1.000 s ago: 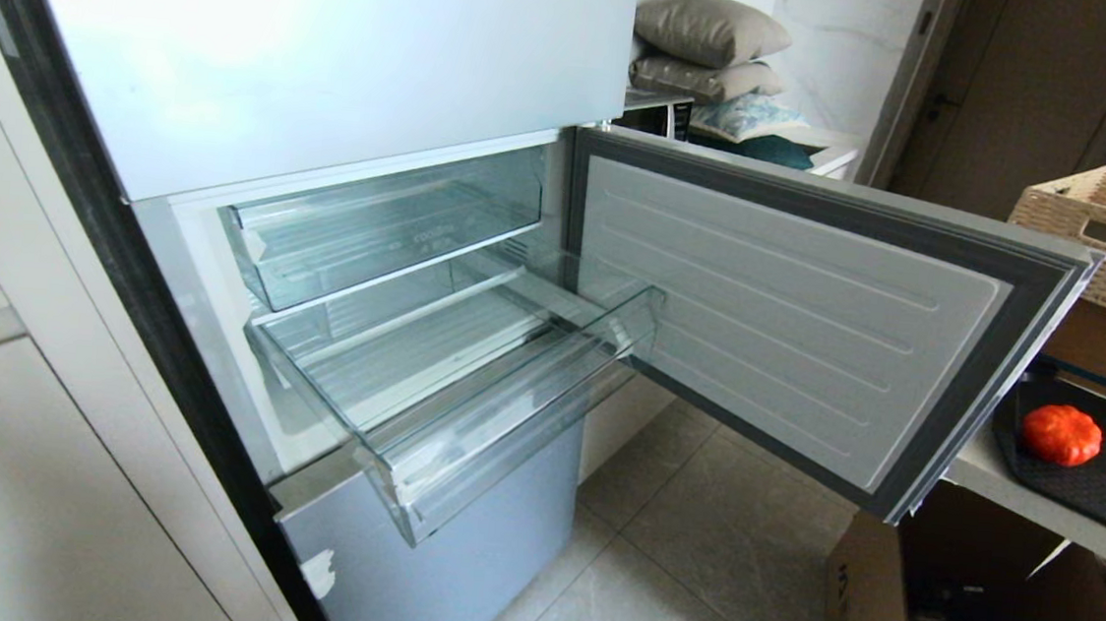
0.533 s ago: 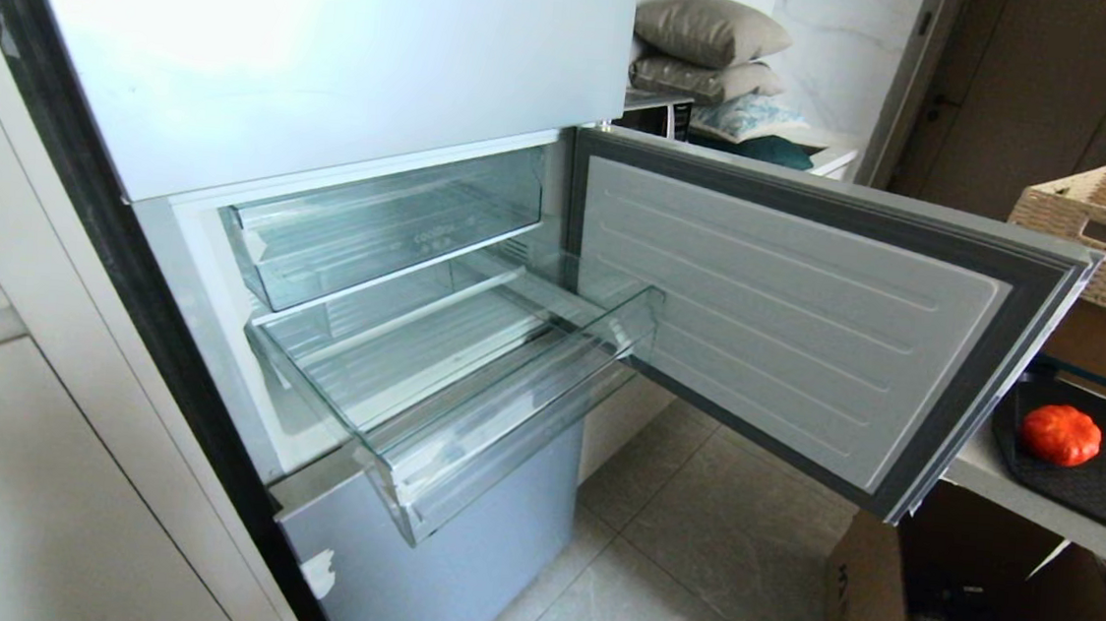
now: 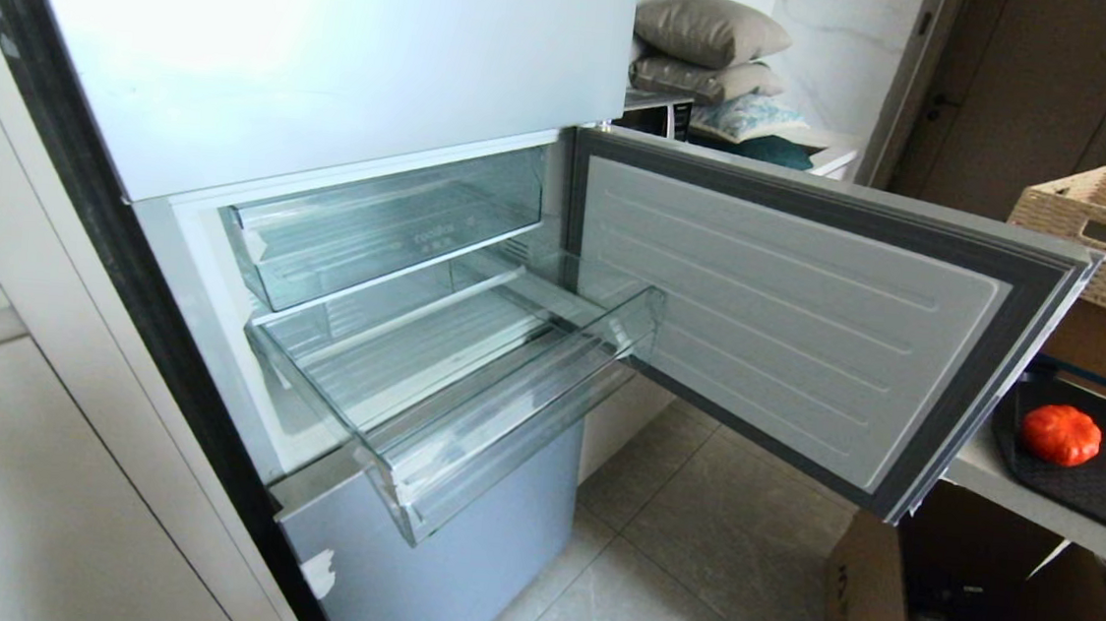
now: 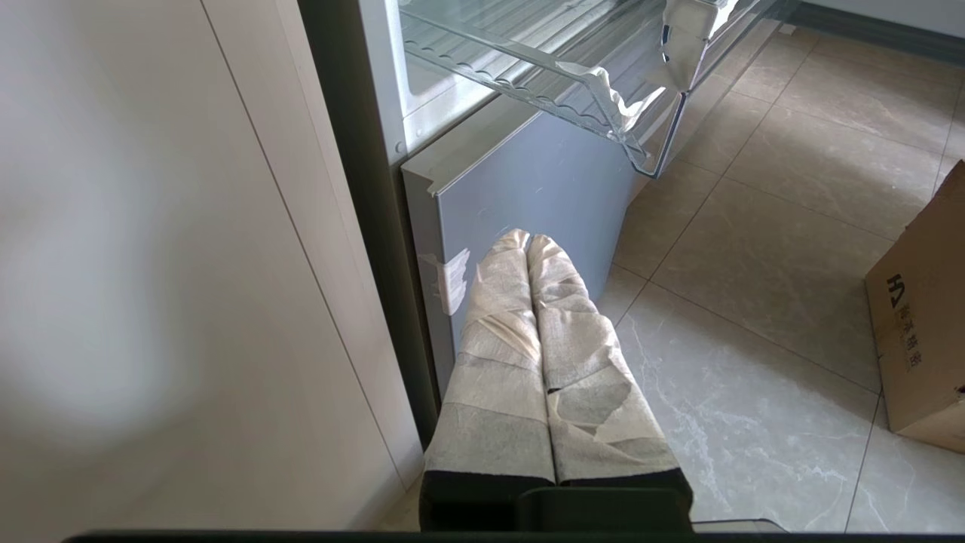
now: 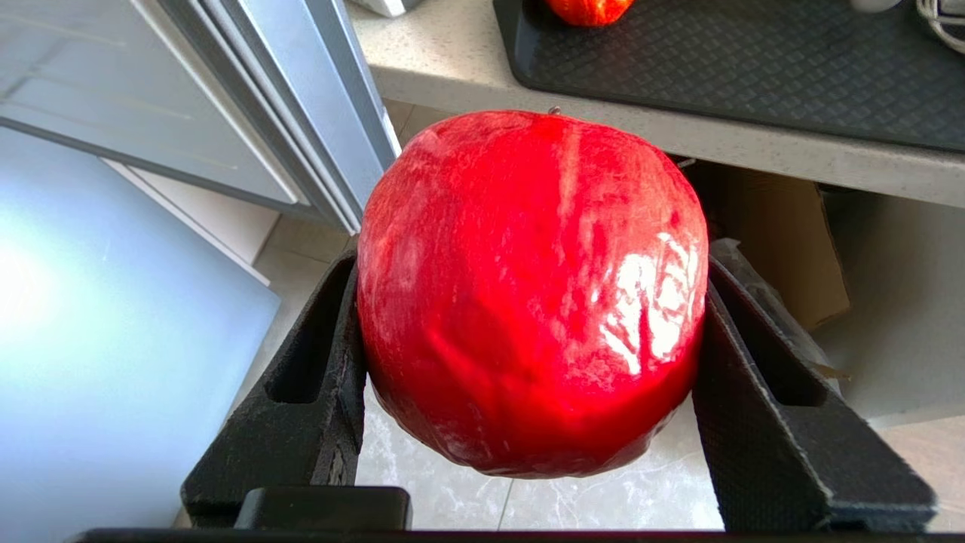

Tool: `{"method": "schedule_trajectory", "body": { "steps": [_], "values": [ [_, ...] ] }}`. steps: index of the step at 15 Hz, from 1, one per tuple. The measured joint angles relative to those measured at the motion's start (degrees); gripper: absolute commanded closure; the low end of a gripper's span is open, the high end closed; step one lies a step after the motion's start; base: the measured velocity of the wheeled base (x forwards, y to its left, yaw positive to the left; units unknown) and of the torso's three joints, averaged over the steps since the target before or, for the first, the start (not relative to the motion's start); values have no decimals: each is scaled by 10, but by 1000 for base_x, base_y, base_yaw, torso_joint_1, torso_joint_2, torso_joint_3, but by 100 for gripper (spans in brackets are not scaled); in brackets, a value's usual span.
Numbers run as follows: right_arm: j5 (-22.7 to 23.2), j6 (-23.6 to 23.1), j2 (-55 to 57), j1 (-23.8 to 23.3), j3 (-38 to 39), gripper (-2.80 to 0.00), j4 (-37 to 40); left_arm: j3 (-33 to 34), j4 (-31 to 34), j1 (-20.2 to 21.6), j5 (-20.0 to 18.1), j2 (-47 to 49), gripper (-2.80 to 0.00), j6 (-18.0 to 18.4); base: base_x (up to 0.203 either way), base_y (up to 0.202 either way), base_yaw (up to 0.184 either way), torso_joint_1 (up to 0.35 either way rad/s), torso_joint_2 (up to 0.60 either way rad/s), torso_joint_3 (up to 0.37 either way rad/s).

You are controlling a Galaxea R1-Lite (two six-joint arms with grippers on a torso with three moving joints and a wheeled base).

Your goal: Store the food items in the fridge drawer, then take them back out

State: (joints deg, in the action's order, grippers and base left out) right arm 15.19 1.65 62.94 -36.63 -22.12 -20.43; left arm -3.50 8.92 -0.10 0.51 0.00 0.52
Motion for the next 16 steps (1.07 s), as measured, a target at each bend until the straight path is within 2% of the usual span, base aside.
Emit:
{"method": "schedule_trajectory", "body": {
  "steps": [5, 7, 11, 14, 16],
  "values": [
    [0, -1, -4, 4, 7, 0, -1, 0, 0, 0, 0, 0, 0, 0, 0, 0, 0, 0, 0, 0],
    [1, 0, -4, 20, 7, 0, -11, 0, 0, 0, 0, 0, 0, 0, 0, 0, 0, 0, 0, 0],
    [1, 2, 4, 115, 0, 0, -72, 0, 0, 0, 0, 0, 0, 0, 0, 0, 0, 0, 0, 0],
    [-4, 8, 23, 211, -9, 0, -87, 0, 0, 0, 0, 0, 0, 0, 0, 0, 0, 0, 0, 0],
    [-25, 28, 52, 282, -19, 0, -117, 0, 0, 0, 0, 0, 0, 0, 0, 0, 0, 0, 0, 0]
  ]
}}
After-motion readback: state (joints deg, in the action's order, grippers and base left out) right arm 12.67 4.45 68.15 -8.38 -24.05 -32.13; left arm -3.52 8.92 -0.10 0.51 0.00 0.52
